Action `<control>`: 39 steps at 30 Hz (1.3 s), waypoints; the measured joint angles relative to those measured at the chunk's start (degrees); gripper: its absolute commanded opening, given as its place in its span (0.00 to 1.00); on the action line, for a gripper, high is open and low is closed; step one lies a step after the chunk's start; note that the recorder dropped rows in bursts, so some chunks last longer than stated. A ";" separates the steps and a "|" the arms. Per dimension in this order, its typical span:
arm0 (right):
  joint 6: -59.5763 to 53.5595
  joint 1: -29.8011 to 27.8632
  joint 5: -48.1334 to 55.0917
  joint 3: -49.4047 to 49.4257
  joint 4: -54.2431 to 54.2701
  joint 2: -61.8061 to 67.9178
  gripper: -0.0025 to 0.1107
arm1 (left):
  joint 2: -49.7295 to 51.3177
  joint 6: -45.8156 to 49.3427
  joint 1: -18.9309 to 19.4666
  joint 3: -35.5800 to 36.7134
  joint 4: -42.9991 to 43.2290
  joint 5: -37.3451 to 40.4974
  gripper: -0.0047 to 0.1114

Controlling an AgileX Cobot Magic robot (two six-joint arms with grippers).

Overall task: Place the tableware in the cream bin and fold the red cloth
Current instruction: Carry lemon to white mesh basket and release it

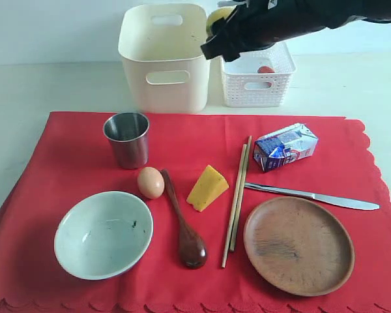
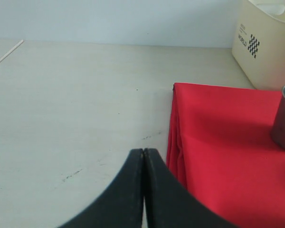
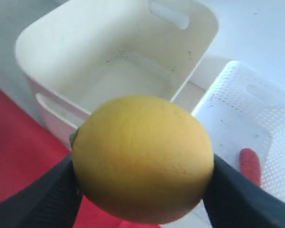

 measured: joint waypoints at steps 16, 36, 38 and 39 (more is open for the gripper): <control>1.14 -9.96 -10.02 0.00 0.11 4.42 0.02 | 0.00 0.00 0.00 0.00 0.00 0.00 0.05; 1.66 -10.37 -17.07 -6.73 10.01 19.74 0.02 | 0.00 0.00 0.00 0.00 0.00 0.00 0.05; 1.66 -10.37 -15.25 -8.76 10.24 21.31 0.02 | 0.00 0.00 0.00 0.00 0.00 0.00 0.05; 1.66 -10.37 -14.75 -9.22 10.24 21.82 0.02 | 0.00 0.00 0.00 0.00 0.00 0.00 0.05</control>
